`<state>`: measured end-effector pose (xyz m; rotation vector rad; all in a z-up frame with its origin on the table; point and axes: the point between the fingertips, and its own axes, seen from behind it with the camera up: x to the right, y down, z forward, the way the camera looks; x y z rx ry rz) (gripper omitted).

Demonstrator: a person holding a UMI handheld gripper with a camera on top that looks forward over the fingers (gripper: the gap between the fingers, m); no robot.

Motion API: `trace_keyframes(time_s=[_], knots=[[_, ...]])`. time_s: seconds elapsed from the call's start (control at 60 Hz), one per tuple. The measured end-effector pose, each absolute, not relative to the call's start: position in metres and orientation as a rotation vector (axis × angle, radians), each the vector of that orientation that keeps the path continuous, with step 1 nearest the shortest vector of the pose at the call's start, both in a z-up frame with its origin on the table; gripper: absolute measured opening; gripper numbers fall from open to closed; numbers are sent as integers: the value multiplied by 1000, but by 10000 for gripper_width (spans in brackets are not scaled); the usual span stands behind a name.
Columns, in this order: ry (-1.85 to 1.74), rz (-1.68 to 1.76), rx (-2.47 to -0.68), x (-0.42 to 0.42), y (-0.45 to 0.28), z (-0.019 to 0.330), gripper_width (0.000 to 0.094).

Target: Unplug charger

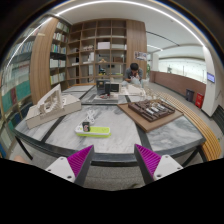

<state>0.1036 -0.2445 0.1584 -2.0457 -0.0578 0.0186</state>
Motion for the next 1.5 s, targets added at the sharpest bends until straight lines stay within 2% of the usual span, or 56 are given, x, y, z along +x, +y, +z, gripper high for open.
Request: trace_keyframes(time_s=[0.283,0.517,0.7,0.783,0.817,0.867,0.9,1.05,1.15,1.2,1.283,1.333,1.417,1.5], knots=[[-119,43,-2054,65,-183,121,829],[-185,127,-2038,-19,-78,69,827],[-172,111,-2023,-52,1,34,816],[-185,124,-2007,-65,24,25,751],[-188,145,-1994,-71,31,27,521],[-177,58,-1999,-56,39,26,299],[-156,61,-2003,-56,40,26,293],[-115,100,-2006,-57,41,27,130],[-130,107,-2018,-56,40,25,100],[-110,147,-1991,-56,40,38,101],[-84,28,-1782,-26,41,122,98],[-84,19,-1738,-19,40,155,98],[-73,57,-1759,-1,36,176,97],[-87,-23,-1783,43,27,173,97]])
